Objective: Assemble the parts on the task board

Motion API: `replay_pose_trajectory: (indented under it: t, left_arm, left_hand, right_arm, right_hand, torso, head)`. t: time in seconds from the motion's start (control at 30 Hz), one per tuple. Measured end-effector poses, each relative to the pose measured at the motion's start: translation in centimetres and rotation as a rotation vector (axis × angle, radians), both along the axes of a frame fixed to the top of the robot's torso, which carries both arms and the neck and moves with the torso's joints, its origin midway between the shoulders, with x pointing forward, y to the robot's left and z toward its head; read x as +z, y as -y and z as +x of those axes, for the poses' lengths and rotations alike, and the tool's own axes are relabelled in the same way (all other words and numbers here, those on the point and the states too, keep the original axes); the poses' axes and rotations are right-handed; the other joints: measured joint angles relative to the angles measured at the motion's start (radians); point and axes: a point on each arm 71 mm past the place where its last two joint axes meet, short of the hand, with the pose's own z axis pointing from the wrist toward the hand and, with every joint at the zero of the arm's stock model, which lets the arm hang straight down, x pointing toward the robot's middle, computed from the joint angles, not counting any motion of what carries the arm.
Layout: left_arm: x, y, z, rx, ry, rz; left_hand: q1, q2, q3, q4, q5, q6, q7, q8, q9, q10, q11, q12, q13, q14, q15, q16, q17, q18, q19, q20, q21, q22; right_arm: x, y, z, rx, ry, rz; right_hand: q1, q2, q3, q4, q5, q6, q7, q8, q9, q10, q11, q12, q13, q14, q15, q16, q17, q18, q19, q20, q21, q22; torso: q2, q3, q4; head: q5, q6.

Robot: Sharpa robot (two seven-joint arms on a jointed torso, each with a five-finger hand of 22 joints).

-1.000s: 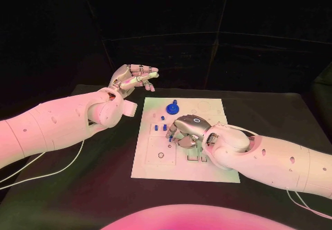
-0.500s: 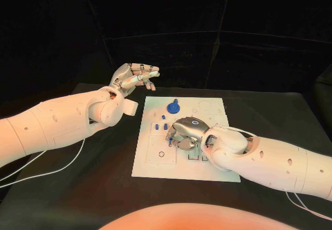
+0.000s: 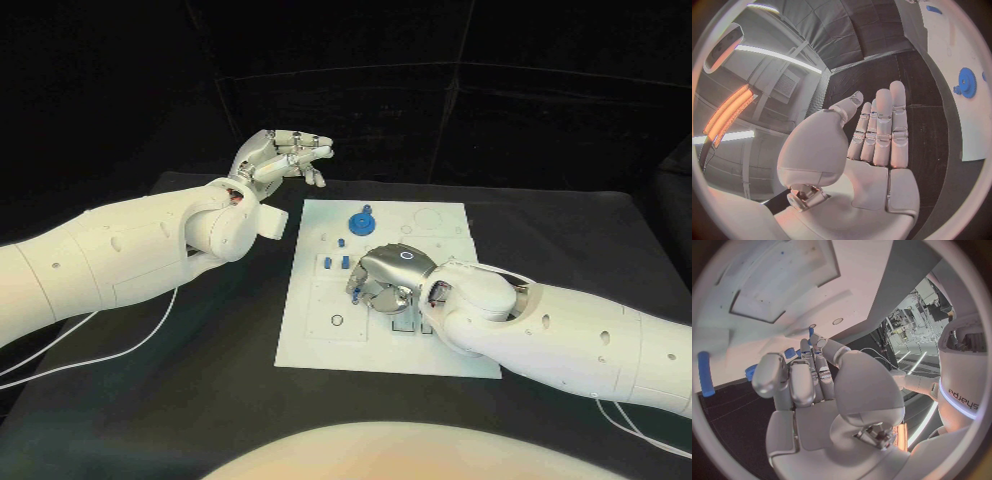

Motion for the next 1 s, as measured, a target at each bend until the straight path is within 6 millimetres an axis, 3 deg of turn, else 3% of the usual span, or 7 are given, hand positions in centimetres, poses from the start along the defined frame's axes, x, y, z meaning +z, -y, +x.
replay_pose_trajectory:
  t: [0.87, 0.93, 1.0]
  left_arm:
    - [-0.07, 0.02, 0.09, -0.003, -0.005, 0.000]
    - [-0.08, 0.03, 0.09, -0.004, -0.005, 0.000]
    - [-0.08, 0.04, 0.10, -0.004, -0.005, 0.000]
  left_hand:
    - [0.000, 0.000, -0.003, -0.003, 0.000, -0.004, 0.004, 0.000, 0.000, 0.000, 0.000, 0.000, 0.000, 0.000, 0.000, -0.004, -0.002, 0.000, 0.000, 0.000, 0.000, -0.003]
    - [0.000, 0.000, -0.003, -0.003, 0.000, -0.004, 0.004, 0.000, 0.000, 0.000, 0.000, 0.000, 0.000, 0.000, 0.000, -0.004, -0.002, 0.000, 0.000, 0.000, 0.000, -0.003]
    - [0.000, 0.000, -0.003, -0.003, 0.000, -0.004, 0.004, 0.000, 0.000, 0.000, 0.000, 0.000, 0.000, 0.000, 0.000, -0.004, -0.002, 0.000, 0.000, 0.000, 0.000, -0.003]
  right_arm:
    - [-0.19, -0.10, -0.21, 0.006, 0.001, -0.016]
    - [-0.21, -0.13, -0.21, 0.006, 0.002, -0.019]
    - [-0.25, -0.20, -0.21, 0.007, 0.001, -0.024]
  right_hand:
    - [0.000, 0.000, 0.000, 0.000, -0.002, 0.000, 0.000, 0.000, -0.001, 0.000, 0.000, -0.004, 0.001, 0.000, 0.000, 0.000, 0.000, 0.000, 0.000, 0.000, 0.000, 0.000]
    - [-0.006, -0.006, -0.003, 0.003, -0.002, 0.000, 0.000, 0.000, -0.001, 0.012, -0.012, -0.008, 0.001, 0.000, 0.000, 0.000, -0.002, 0.000, 0.000, 0.000, 0.000, -0.002]
    - [-0.013, -0.013, -0.008, 0.008, -0.002, 0.000, 0.000, 0.000, -0.001, 0.013, -0.013, -0.008, 0.001, 0.000, 0.000, 0.000, -0.004, 0.000, 0.000, 0.000, 0.000, -0.003]
  torso:
    - [0.000, -0.0002, 0.0001]
    - [0.000, -0.0002, 0.0001]
    - [0.000, -0.0002, 0.0002]
  head:
    - [0.001, -0.002]
    - [0.001, -0.002]
    - [0.001, -0.002]
